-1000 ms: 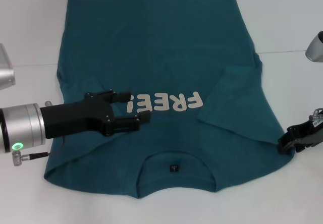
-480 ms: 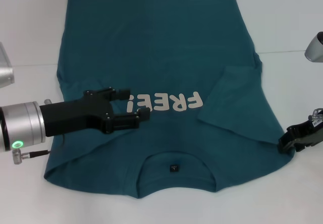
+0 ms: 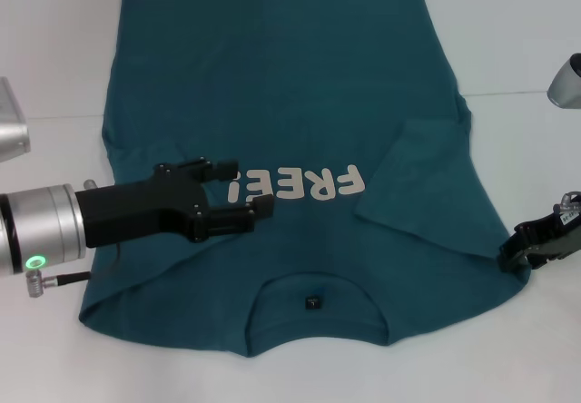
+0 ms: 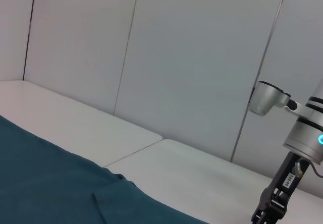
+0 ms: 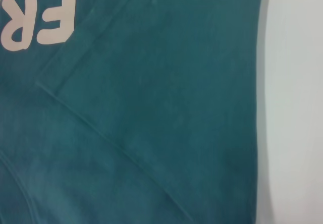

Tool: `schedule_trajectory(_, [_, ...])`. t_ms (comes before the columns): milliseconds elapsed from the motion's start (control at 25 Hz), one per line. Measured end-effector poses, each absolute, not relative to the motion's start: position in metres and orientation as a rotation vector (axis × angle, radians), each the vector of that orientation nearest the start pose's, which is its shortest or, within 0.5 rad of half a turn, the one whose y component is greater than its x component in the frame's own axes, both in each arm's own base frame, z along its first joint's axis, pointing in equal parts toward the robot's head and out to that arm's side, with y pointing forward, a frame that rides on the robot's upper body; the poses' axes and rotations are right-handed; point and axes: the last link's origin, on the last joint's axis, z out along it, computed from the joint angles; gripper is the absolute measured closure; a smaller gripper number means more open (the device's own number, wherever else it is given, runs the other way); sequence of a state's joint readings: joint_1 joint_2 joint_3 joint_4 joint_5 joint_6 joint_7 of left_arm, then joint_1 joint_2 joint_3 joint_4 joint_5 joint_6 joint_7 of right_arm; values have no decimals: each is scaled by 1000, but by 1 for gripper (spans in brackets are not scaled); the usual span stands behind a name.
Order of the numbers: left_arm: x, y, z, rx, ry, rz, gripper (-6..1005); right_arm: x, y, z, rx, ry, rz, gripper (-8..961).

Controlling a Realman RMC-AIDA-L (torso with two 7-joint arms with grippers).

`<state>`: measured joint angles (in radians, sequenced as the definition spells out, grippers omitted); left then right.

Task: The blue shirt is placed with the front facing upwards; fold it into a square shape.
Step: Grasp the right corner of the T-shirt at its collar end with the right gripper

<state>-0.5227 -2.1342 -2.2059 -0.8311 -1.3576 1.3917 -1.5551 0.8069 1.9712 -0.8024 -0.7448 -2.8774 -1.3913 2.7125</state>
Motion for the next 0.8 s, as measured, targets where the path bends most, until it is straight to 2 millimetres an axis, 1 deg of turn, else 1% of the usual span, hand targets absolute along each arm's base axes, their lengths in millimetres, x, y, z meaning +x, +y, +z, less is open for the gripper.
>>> schedule_trajectory(800, [-208, 357, -11, -2659, -610, -786, 151, 288, 398, 47, -2018, 1669, -381, 468])
